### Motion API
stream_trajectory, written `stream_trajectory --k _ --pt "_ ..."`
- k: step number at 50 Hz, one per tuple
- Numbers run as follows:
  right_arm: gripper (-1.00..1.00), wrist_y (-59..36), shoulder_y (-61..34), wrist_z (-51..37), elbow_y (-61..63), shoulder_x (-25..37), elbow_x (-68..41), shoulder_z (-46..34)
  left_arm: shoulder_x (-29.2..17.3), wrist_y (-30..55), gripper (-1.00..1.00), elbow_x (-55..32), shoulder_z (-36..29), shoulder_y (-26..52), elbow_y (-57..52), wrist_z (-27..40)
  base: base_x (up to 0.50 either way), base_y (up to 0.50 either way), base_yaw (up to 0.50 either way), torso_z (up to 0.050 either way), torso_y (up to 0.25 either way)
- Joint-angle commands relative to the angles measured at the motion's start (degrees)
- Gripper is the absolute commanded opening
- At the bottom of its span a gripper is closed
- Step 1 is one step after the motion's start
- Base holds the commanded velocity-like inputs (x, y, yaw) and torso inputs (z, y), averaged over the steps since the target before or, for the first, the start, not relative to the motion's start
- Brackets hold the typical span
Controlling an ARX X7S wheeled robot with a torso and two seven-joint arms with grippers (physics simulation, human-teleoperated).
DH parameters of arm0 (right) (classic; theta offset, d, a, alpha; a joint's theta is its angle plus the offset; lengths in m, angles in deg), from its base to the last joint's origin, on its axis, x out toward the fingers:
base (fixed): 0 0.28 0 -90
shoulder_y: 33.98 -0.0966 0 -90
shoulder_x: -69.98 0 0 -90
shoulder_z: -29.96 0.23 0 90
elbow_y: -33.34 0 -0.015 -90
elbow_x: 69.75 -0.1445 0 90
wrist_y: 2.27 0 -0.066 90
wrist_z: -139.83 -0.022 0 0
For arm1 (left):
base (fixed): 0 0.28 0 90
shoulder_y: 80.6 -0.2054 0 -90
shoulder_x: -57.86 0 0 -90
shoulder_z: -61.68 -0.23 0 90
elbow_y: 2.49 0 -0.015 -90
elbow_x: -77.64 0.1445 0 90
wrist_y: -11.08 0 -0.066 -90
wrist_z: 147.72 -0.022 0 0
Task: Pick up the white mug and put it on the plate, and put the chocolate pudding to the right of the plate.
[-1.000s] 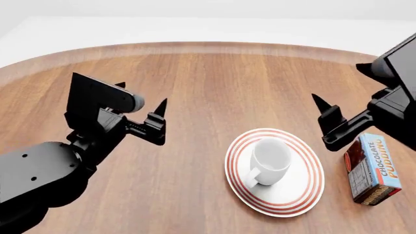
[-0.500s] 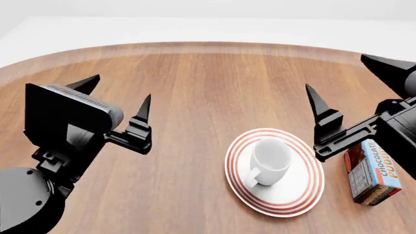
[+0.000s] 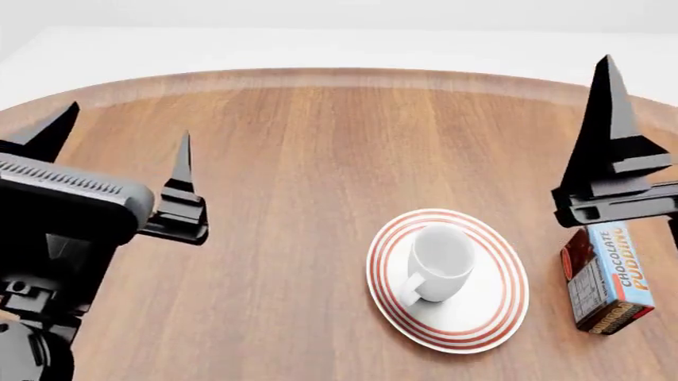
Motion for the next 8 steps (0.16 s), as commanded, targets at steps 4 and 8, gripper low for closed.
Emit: stream_trajectory --k 4,8 --pt "1.00 12.7 7.0 -11.1 -1.4 -4.9 15.0 0.9 -2.9 -4.1 1.00 7.6 2.8 -3.4 -4.0 9.5 0.00 0.00 0.00 0.000 0.000" --pt "1.00 13.8 8.6 -15.9 -2.1 -6.4 19.8 1.5 -3.4 -2.9 1.00 11.5 2.7 -4.2 -5.5 13.7 0.00 0.00 0.00 0.000 0.000"
